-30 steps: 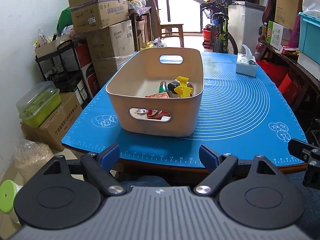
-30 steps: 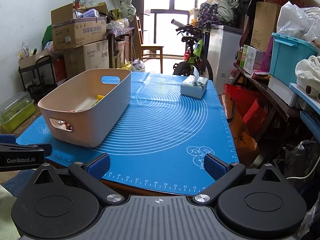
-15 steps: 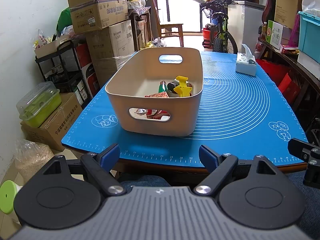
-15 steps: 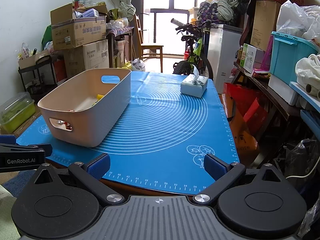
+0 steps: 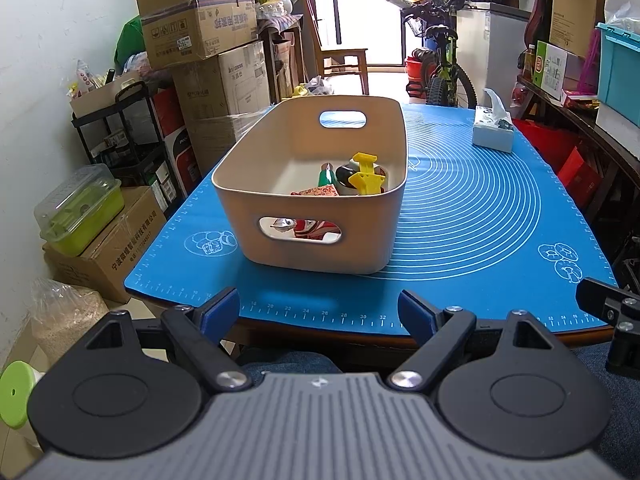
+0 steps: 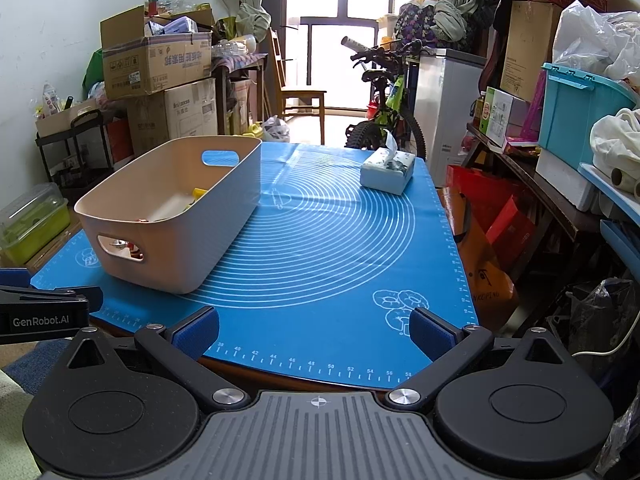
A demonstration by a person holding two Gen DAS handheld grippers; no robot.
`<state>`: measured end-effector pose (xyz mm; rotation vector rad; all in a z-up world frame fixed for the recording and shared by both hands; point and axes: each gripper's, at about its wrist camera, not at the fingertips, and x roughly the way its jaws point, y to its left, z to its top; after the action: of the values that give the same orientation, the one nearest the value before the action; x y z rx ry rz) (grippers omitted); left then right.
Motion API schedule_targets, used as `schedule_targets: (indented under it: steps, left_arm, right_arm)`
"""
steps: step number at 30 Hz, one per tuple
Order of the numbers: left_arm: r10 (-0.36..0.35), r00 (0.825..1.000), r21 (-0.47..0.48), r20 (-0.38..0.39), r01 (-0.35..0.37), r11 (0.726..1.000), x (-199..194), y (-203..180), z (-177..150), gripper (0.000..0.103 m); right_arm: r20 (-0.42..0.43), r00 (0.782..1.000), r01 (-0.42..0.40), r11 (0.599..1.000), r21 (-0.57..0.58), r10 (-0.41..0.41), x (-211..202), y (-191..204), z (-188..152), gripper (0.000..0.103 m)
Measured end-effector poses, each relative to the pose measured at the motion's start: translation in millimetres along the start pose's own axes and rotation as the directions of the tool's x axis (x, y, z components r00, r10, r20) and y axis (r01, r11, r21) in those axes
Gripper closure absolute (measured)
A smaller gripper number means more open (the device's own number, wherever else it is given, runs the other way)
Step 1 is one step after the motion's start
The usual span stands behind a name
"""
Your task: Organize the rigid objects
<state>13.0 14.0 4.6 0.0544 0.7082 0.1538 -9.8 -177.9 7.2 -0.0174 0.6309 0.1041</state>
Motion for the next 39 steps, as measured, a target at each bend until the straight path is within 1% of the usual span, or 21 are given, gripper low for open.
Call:
schedule_targets:
  steps: [39]
  left_arm:
    - [0.003,1.000,0.001,0.003,-0.003,1.000,-2.2,2.5,0.7,0.017]
  right_arm:
    - [-0.004,1.000,0.000,1.000,0.003,0.000,0.1,-2.9,-0.4,0.002]
